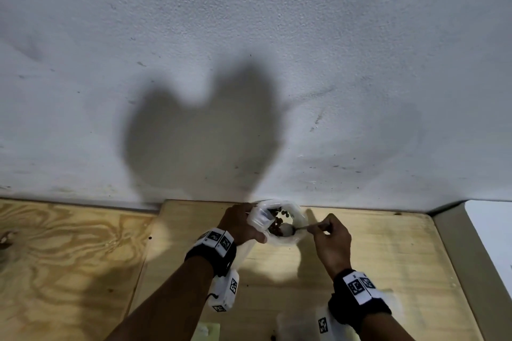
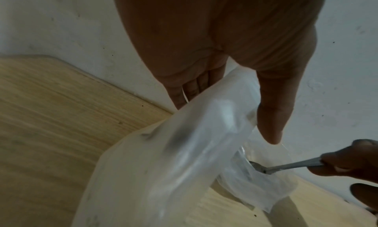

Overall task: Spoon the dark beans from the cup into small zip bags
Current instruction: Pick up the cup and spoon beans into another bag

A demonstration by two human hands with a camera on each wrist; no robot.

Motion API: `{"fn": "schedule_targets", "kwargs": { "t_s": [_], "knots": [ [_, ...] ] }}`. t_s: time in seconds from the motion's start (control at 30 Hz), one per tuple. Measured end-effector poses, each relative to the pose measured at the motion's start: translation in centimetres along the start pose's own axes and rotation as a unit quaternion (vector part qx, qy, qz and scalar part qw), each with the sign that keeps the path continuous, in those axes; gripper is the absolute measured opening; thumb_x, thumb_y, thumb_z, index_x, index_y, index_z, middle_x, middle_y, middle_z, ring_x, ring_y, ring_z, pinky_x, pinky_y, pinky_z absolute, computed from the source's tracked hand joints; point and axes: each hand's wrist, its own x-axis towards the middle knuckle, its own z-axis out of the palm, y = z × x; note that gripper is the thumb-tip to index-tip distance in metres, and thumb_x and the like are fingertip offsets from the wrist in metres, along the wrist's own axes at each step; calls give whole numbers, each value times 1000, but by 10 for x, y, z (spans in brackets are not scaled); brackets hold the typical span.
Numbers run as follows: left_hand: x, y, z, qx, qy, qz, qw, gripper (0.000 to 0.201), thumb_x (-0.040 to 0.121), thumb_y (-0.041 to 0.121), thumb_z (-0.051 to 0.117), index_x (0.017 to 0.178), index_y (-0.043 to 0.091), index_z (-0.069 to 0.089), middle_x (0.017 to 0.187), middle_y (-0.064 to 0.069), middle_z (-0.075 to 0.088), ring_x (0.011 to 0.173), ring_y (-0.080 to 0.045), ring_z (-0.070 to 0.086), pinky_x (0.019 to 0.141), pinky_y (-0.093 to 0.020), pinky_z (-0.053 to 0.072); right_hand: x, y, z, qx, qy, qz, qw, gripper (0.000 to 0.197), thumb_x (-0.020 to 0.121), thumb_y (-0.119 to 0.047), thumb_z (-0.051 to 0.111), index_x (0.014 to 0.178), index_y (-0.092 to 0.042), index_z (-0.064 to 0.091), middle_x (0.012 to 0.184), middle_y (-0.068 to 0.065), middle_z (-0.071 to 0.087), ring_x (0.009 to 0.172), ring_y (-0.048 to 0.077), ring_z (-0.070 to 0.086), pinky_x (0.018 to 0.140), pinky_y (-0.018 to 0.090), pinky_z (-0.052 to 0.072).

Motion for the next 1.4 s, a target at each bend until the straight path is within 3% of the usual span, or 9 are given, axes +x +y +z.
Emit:
{"fn": "schedule_targets", "kwargs": {
  "t_s": [0.23,0.37,0.53,0.67,0.8,1.0,1.13,1.27,1.4],
  "knots": [
    [-4,0,6,-5,-13,-3,1000,60,48,27,91,104,29,72,103,14,70,93,-6,66,84,-24,54,-9,18,30,73,-6,153,986,25,68,-6,77,57,-16,57,66,1,60,71,25,55,67,38,43],
    [-1,-2,4,-32,-20,-14,999,59,45,28,91,101,28,73,100,14,72,90,-4,67,76,-17,52,-6,21,52,108,-12,200,974,24,69,-11,76,54,-25,64,64,3,61,64,25,52,60,36,38],
    [1,-5,-1,-30,-8,-30,999,56,48,31,92,100,24,72,98,11,71,90,-7,66,77,-21,52,3,12,45,149,5,217,965,24,68,-4,76,56,-18,60,61,2,55,61,20,45,57,29,33],
    [5,-5,-6,-22,-11,-30,999,50,51,26,92,97,25,71,95,12,70,86,-5,64,70,-16,47,8,13,21,138,16,185,973,14,68,-6,77,69,-2,63,61,7,51,61,20,41,57,31,31],
    [8,-2,-11,25,-19,-33,999,56,50,29,91,101,22,68,104,7,68,96,-13,64,83,-28,53,10,4,-4,154,22,155,975,9,73,2,72,67,-2,66,59,8,50,55,20,36,52,28,27],
    [9,0,-8,69,-17,-13,997,65,54,25,91,112,14,65,112,3,67,104,-19,62,89,-32,52,8,-26,-24,219,-1,112,969,12,79,4,68,83,12,60,62,12,49,44,18,28,40,23,21],
    [8,5,-7,70,-23,-10,997,71,54,25,92,118,14,63,117,1,65,108,-19,61,92,-34,51,7,-45,-11,191,-42,31,980,22,78,5,72,70,3,52,50,-3,46,49,17,34,46,24,29],
    [8,5,-9,48,-28,-29,998,67,51,28,93,111,18,64,114,4,66,105,-17,62,89,-32,53,-5,-64,1,66,-108,-100,987,39,80,4,74,63,-16,46,65,-8,68,65,9,65,57,14,43],
    [7,4,-12,27,-24,-33,999,57,52,28,92,103,19,67,108,3,68,100,-16,63,84,-27,52,-9,-70,-4,60,-80,-145,984,31,82,3,74,66,-12,51,75,-4,74,64,3,65,58,13,45]
  ]
}}
